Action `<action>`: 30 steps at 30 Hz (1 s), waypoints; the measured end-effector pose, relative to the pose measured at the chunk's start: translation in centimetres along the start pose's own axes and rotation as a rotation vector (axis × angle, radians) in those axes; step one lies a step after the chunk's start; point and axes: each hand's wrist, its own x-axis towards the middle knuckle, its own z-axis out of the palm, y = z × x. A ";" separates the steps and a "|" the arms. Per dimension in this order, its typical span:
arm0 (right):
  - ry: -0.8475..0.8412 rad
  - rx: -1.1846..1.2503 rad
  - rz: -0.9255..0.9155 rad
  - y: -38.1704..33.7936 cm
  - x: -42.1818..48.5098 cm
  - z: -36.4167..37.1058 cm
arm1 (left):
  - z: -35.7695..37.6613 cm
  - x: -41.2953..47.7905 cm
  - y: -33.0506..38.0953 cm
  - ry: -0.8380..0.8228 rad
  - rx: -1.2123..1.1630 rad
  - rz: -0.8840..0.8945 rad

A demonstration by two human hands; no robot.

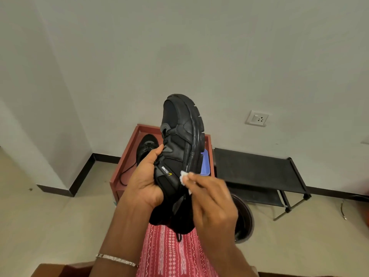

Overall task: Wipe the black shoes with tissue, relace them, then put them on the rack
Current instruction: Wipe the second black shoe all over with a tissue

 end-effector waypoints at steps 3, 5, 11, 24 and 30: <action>-0.048 -0.023 -0.048 -0.3 -1.1 0.1 | -0.4 0.1 0.3 0.023 -0.003 0.002; -0.053 -0.060 -0.083 0.6 0.2 0.0 | -0.1 0.0 0.1 0.008 -0.004 -0.026; 0.151 -0.148 -0.042 3.4 6.1 0.1 | 0.9 -0.3 -1.4 -0.039 0.035 -0.006; 0.083 -0.112 -0.108 3.3 3.8 -0.4 | 0.9 -0.7 -1.1 0.012 0.139 0.027; 0.206 -0.155 -0.051 4.4 8.1 -1.2 | 1.6 -1.6 -1.5 0.040 0.276 0.065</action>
